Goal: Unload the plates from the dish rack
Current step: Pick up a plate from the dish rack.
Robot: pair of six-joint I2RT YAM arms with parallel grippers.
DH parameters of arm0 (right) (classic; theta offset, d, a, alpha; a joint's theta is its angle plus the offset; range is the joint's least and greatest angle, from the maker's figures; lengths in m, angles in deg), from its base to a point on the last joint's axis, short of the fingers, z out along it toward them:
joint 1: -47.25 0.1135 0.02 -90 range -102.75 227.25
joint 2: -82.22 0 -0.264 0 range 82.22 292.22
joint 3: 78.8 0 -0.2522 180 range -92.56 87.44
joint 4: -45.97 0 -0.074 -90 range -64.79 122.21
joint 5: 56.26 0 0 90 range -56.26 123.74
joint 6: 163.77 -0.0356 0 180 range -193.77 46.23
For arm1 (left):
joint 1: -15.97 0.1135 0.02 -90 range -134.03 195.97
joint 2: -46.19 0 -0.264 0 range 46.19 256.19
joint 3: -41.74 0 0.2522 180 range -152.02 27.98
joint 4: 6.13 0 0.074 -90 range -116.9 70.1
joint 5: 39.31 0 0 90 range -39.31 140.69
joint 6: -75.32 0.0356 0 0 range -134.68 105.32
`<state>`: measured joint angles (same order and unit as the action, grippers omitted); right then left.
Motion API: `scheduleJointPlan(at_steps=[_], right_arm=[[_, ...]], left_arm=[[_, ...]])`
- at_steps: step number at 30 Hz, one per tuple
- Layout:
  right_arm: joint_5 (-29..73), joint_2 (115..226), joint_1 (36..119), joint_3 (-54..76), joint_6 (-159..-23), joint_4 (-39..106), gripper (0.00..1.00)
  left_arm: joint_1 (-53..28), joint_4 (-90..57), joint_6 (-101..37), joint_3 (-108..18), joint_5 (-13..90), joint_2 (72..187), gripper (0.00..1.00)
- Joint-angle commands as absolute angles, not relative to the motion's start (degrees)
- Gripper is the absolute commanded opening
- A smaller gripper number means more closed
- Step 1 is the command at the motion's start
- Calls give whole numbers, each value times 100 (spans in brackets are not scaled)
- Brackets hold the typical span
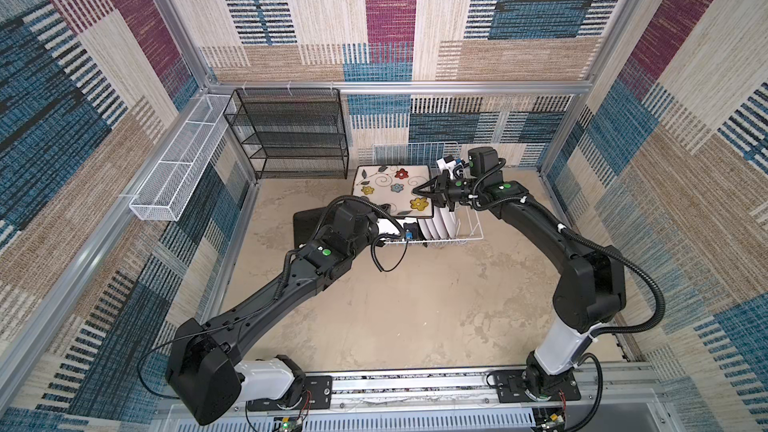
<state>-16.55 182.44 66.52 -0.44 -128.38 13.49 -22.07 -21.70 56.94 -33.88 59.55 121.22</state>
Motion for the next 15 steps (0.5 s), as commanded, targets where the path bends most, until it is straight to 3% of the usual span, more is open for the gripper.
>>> scheduleJointPlan(at_steps=[1, 8, 12, 15], right_arm=[[-2157, 18203, 6672, -98, -12478, 1990, 0], [-2146, 18197, 6620, -184, -12869, 2481, 0], [-2127, 18257, 6579, -364, -13061, 2743, 0], [-2067, 18364, 6485, -721, -13037, 2685, 0]], left_arm=[[-2192, -972, 5438, -3476, 6048, 12134, 22], [-2191, -1168, 5289, -3460, 6007, 12109, 61], [-2185, -1484, 5094, -3459, 5913, 12034, 76], [-2194, -1601, 4792, -3416, 5831, 11966, 80]])
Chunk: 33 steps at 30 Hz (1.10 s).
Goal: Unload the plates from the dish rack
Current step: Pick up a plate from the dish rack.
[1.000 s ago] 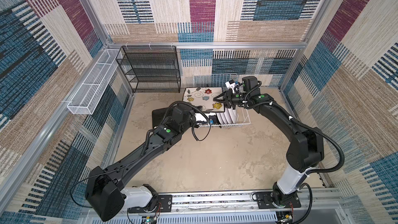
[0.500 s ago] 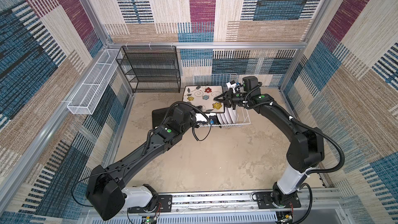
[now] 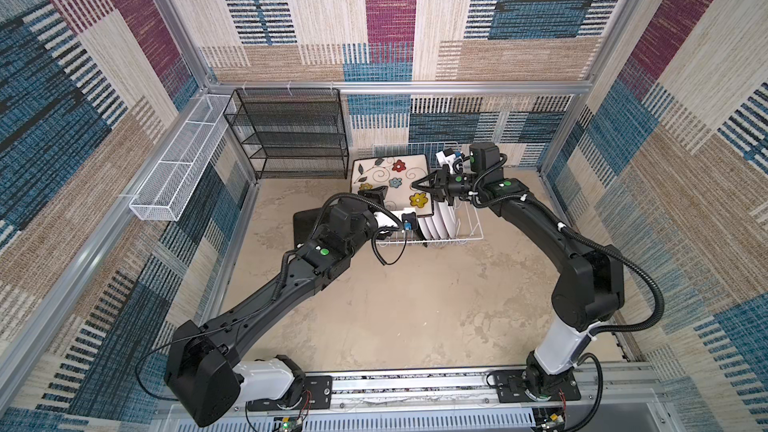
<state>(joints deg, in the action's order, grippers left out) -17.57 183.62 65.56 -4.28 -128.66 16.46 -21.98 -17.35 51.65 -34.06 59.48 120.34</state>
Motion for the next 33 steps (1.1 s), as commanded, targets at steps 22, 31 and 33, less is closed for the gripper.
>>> scheduleJointPlan(at_steps=[22, 31, 33], right_arm=[[-1379, 18490, 6017, -1362, -12798, 2476, 0], [-1285, 18260, 6008, -921, -12721, 2597, 0], [-1302, 18215, 6008, -853, -12712, 2606, 0]], left_arm=[[-1505, -2923, 550, -4473, 4353, 11316, 84], [-78, -2707, -2812, -4985, 2511, 11785, 84], [87, -2774, -3303, -5117, 2335, 11955, 84]])
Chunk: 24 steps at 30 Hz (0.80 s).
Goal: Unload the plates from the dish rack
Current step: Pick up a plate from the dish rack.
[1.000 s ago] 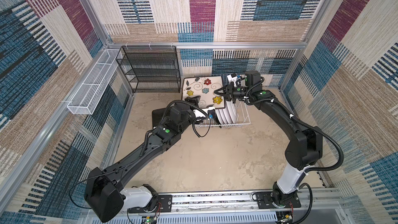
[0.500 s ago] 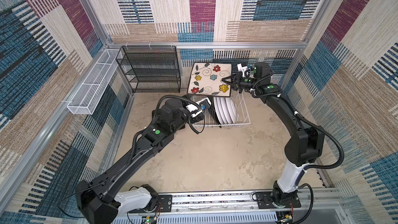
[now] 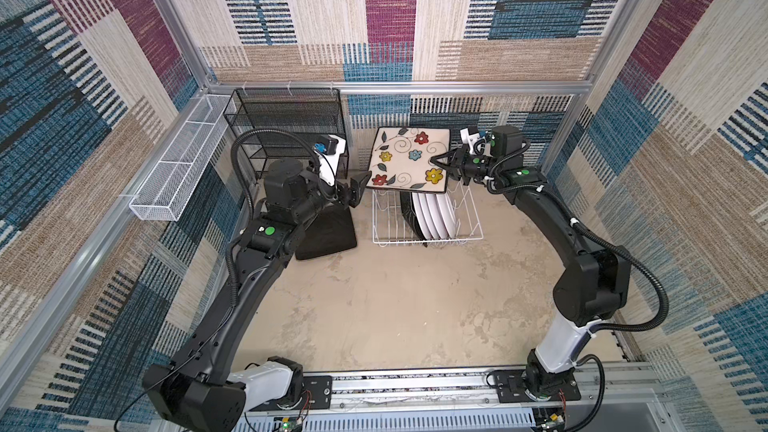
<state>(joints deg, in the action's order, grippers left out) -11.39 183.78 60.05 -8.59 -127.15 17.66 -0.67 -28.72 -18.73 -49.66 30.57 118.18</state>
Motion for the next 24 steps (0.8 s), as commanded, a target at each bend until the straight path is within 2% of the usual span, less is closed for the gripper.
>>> scheduleJointPlan(at_steps=[1, 10, 18, 24], right_arm=[[-1296, 18199, 6007, -813, -12703, 2614, 0], [-1435, 18057, 6007, -495, -12655, 2731, 0], [-1774, 18119, 6010, -520, -12524, 2579, 0], [-1908, 18059, 6008, -469, -12369, 2460, 0]], left_arm=[[177, -2886, -3535, -5257, 2201, 12078, 84], [569, -3656, -4721, -6090, 1423, 13086, 83], [587, -4400, -4789, -6777, 943, 14133, 84], [587, -4218, -5082, -6979, 499, 14581, 84]])
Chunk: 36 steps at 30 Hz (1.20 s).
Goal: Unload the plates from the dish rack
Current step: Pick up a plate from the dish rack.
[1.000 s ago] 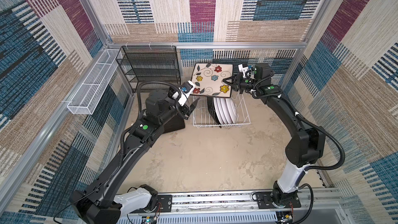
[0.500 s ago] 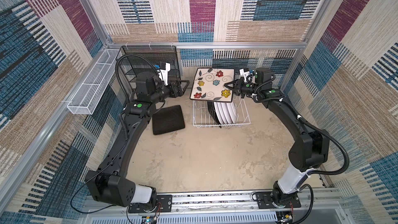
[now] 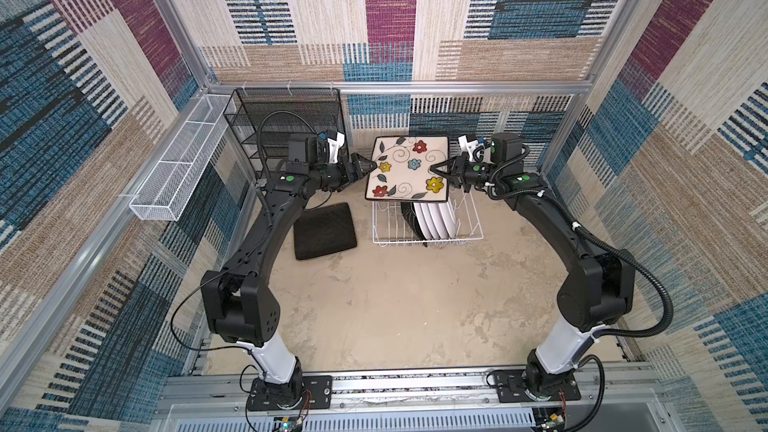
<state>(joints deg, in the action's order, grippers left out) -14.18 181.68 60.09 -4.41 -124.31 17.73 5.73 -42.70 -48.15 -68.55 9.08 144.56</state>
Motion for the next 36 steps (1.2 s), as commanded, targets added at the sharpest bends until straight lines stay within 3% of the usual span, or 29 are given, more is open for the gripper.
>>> scheduleJointPlan(at_steps=[1, 13, 36], right_arm=[[-1925, 18066, 6007, -455, -12369, 2457, 0], [-2164, 18238, 6013, -340, -12485, 2656, 0], [-2383, 18412, 6022, -398, -12448, 2717, 0]], left_arm=[[587, -4249, -5097, -7036, 425, 14641, 84], [570, -4415, -5398, -7234, -237, 14989, 74], [349, -4278, -5591, -7269, -543, 15268, 51]])
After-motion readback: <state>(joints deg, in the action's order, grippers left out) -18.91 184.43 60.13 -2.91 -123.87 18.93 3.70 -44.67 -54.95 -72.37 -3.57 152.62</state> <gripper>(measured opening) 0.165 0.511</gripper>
